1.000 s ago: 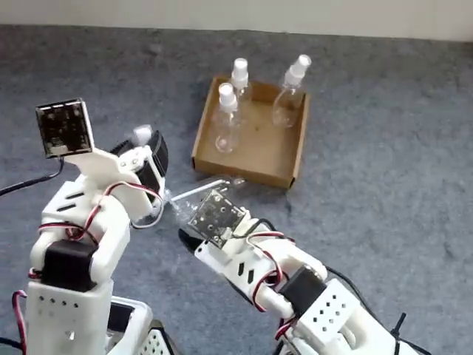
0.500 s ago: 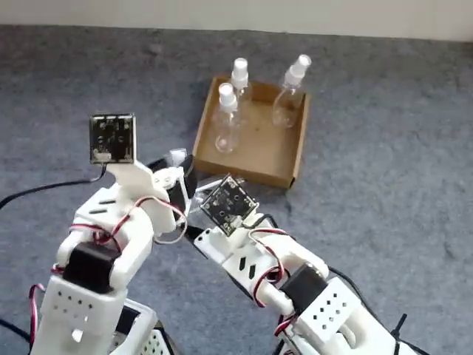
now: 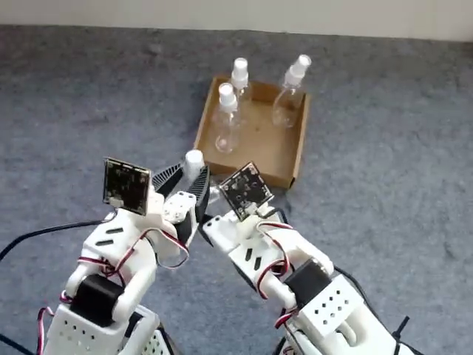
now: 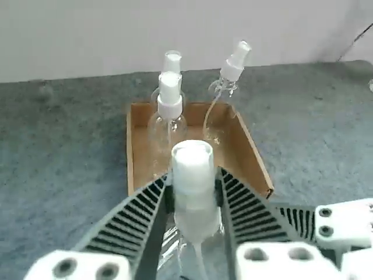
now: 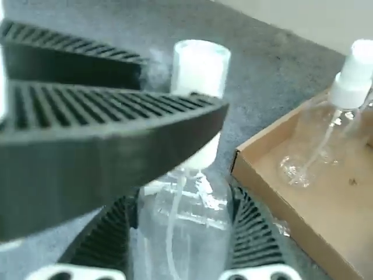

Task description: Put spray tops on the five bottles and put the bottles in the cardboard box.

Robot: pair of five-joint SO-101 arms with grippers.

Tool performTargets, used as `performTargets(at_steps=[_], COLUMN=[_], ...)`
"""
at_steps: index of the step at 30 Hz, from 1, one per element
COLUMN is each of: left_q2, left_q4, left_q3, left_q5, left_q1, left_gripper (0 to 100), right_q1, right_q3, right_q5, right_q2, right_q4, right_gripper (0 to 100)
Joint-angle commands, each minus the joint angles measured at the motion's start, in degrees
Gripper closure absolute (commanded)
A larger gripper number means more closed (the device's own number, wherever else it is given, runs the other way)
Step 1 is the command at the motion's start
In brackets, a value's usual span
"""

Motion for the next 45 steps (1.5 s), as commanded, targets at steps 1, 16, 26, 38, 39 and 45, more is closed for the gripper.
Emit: performTargets(at_steps=[1, 16, 26, 38, 39, 45], left_q2=[2.2, 2.2, 2.2, 2.2, 2.2, 2.2], left_q4=[0.1, 7.6, 9.9, 11.5, 10.4, 3.3], left_q3=[-0.7, -7.1, -8.8, -7.7, -6.8, -1.9], left_q5=[-1.2, -1.3, -1.5, -1.7, -1.7, -2.4], left_q1=[1.4, -2.0, -6.4, -12.2, -12.2, -12.0], left_gripper=[86, 86, 78, 79, 79, 78], right_q1=[-4.3, 3.6, 5.9, 13.1, 13.1, 13.1], right_q3=[-5.7, -5.7, -9.1, -18.2, -20.9, -38.2], right_q5=[6.3, 5.9, 5.9, 5.9, 5.9, 2.0], right_q2=[-1.6, -1.1, -1.0, 5.6, 8.3, 24.3], right_q4=[1.5, -7.0, -7.1, -5.4, -4.7, 1.0], right_gripper=[99.5, 99.5, 99.5, 99.5, 99.5, 99.5])
